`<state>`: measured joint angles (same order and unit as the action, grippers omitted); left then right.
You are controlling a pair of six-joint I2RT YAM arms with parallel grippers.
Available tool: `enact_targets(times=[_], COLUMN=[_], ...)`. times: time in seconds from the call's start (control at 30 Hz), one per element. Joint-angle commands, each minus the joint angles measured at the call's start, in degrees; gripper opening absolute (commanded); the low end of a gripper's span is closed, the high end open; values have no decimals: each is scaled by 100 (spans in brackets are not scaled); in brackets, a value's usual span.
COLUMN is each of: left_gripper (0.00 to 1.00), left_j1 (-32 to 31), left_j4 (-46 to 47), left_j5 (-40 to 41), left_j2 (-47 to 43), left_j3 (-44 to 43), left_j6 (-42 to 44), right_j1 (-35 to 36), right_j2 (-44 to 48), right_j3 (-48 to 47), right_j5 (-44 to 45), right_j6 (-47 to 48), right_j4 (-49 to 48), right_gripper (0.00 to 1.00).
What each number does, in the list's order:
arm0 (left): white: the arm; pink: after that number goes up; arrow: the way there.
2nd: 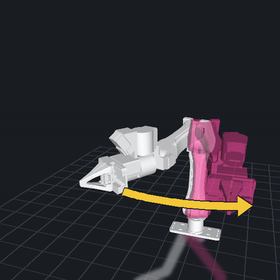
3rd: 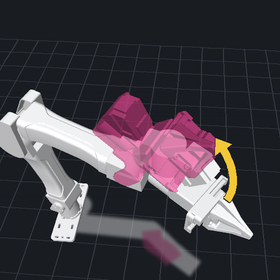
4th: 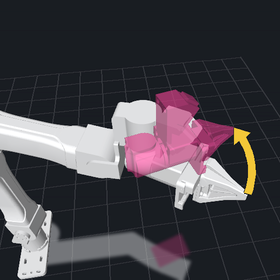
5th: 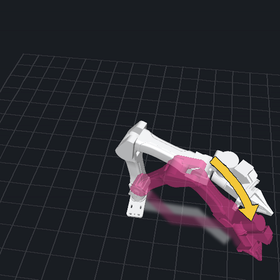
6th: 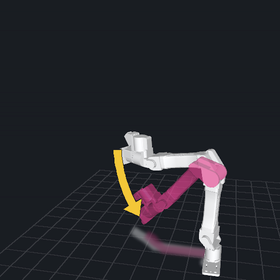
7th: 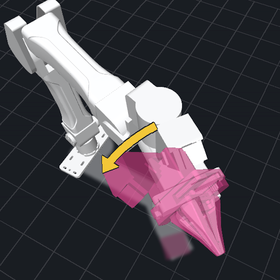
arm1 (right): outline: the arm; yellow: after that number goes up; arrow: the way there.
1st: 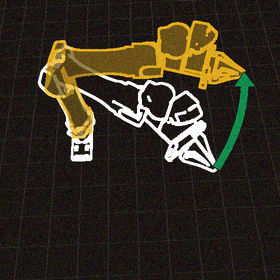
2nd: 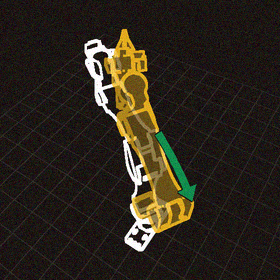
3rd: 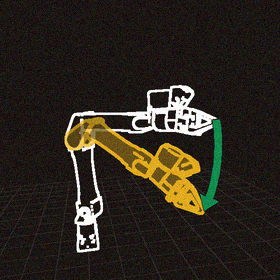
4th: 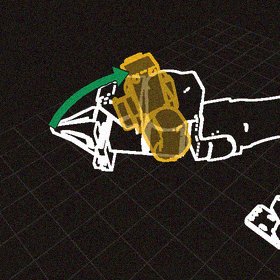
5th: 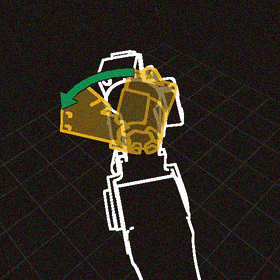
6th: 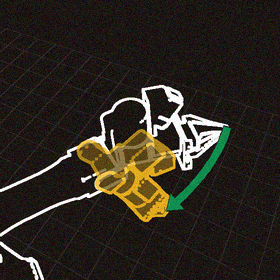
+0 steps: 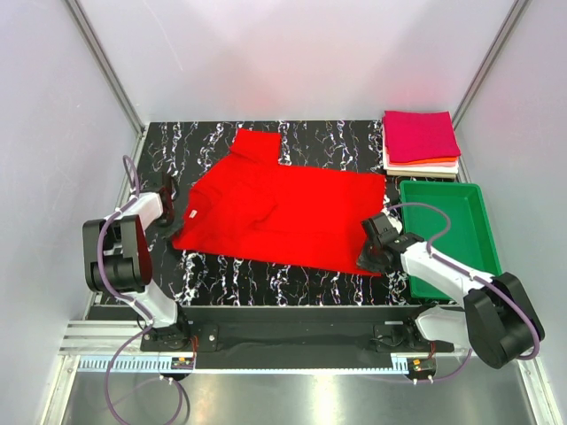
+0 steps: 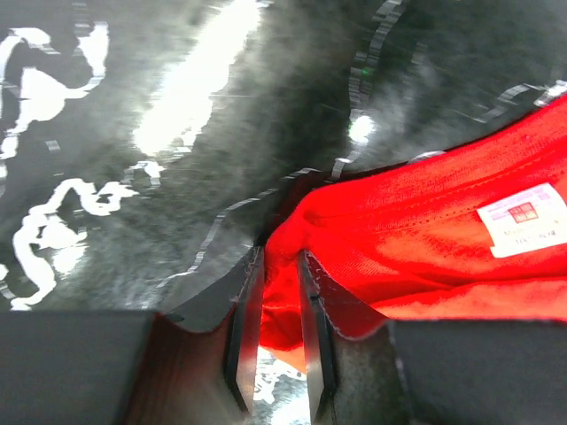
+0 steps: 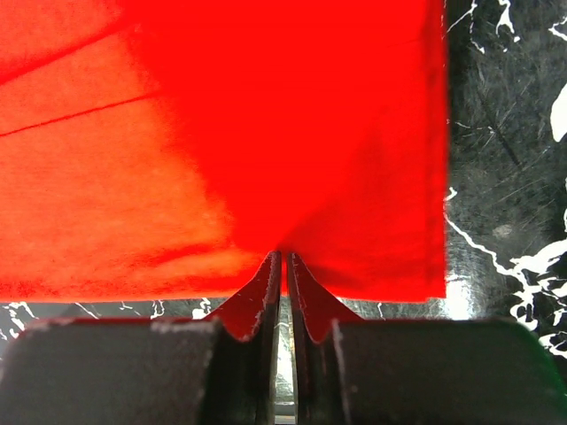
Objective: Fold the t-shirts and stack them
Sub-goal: Fold the tshirt
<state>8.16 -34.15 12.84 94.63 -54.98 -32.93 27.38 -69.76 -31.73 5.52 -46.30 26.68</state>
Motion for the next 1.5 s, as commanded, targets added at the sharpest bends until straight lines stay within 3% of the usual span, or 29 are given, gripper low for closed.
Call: enact_targets(times=[0.0,0.17,0.3,0.5,0.73,0.9,1.07,1.2,1.47], left_gripper=[26,30,34,38,38,38,35,36,36], left_j1=[98,133,142,-498,-1414,-1467,-1440,-1502,-1458], left_j4=[-320,-452,-548,250,646,708,207,260,225], left_j5=[833,1361,1160,-912,-1811,-1375,-730,-267,316], left_j2=[-180,-761,-1095,-1149,-271,335,688,251,-761], left_j3=[22,119,-196,-513,-953,-900,-690,74,1209], left_j6=[-213,-425,-408,76,50,-134,-653,-1372,-1963], right_j1=[31,31,31,31,31,31,40,40,101], right_j2=[225,506,577,560,-141,-688,-776,-715,-680], right_j3=[8,-26,-97,-422,-1045,-1336,-995,-651,-326], right_j5=[125,37,63,-33,-226,-438,-106,-59,-288], right_j6=[8,-19,33,367,675,763,711,421,315], right_j4=[13,118,198,171,-13,-93,-23,48,39], right_gripper=[12,12,13,15,13,11,9,8,7])
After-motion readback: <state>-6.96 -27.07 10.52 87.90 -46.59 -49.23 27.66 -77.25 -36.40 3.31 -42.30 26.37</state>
